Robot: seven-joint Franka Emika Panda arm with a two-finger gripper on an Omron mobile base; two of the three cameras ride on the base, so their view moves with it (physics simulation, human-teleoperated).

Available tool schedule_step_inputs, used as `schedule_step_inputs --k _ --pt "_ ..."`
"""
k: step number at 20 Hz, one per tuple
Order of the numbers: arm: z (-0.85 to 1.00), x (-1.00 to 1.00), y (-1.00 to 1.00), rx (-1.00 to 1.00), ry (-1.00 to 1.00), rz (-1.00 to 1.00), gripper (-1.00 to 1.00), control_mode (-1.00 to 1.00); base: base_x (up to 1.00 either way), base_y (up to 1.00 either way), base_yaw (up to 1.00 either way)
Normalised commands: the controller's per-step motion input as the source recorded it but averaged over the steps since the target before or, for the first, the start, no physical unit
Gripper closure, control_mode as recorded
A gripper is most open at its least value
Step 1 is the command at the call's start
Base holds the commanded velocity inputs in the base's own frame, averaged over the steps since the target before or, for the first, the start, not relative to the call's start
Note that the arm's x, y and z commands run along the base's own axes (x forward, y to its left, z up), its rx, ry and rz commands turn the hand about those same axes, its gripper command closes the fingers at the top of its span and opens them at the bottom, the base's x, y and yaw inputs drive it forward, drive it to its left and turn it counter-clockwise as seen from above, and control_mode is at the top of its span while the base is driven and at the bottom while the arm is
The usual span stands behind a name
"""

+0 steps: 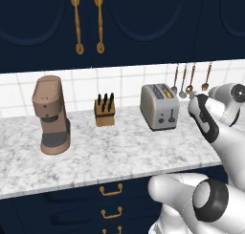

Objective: Start the toaster. Once the lever pops up, take the bread to the plate on the dining counter.

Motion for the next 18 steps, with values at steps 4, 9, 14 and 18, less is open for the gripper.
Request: schedule_step_inputs --k 4,9,14,18 --pt "0.0 0.0 0.0 0.0 0.0 0.0 -1.0 -1.0 0.0 0.0 0.0" --pt "0.0 0.0 0.0 0.0 0.0 0.0 -1.0 -1.0 0.0 0.0 0.0" --pt "0.0 0.0 0.0 0.0 0.0 0.0 -1.0 -1.0 0.0 0.0 0.0" --pt "0.0 0.0 0.0 0.0 0.0 0.0 -1.0 -1.0 0.0 0.0 0.0"
